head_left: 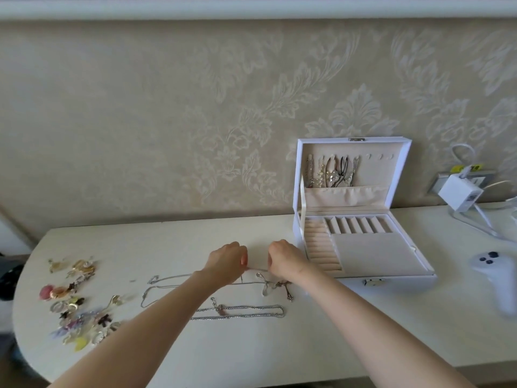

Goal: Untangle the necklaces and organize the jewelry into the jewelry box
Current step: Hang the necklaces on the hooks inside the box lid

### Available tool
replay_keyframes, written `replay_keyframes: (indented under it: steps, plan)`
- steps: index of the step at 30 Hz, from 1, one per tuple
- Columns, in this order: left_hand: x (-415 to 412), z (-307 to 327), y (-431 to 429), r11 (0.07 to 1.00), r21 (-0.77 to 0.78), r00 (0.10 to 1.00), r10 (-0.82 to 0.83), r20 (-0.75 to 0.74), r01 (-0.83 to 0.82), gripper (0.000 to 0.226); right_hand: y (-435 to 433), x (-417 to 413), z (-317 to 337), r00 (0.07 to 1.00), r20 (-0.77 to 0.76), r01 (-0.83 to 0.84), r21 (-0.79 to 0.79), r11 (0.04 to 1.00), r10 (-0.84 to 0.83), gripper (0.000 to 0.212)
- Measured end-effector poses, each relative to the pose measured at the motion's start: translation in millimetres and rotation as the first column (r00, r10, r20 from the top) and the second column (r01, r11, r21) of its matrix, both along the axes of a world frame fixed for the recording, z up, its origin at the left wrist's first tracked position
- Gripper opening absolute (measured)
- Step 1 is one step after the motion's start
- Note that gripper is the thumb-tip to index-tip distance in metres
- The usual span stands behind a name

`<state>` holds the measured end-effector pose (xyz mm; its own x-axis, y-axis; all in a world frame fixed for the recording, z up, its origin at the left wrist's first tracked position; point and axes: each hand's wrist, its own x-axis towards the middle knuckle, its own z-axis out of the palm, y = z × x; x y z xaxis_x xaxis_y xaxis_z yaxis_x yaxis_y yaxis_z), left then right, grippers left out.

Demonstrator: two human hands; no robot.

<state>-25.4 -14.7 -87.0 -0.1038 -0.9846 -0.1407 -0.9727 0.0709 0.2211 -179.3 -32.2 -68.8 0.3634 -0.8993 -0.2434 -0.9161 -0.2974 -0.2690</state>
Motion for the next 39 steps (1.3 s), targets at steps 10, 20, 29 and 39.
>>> replay_keyframes:
  steps: [10,20,29,39]
  plan:
    - [-10,0,-5,0.987,-0.132,0.980,-0.115,-0.162,0.094,0.036,-11,-6,15,0.962,0.240,0.107,0.108,0.988,-0.130,0.013]
    - [-21,-3,-15,0.999,-0.030,0.973,-0.046,-0.226,0.040,0.014,-9,-9,11,0.924,0.363,0.078,0.133,0.988,-0.122,0.016]
    - [-22,24,-18,0.988,-0.006,0.712,0.108,-0.694,-0.156,0.012,-13,-8,-2,0.947,0.314,0.035,0.091,0.995,-0.062,0.010]
    - [-21,43,-35,0.932,-0.242,0.799,0.076,-0.597,-0.269,0.016,-16,-23,23,0.581,0.757,0.124,0.282,0.952,-0.299,0.005]
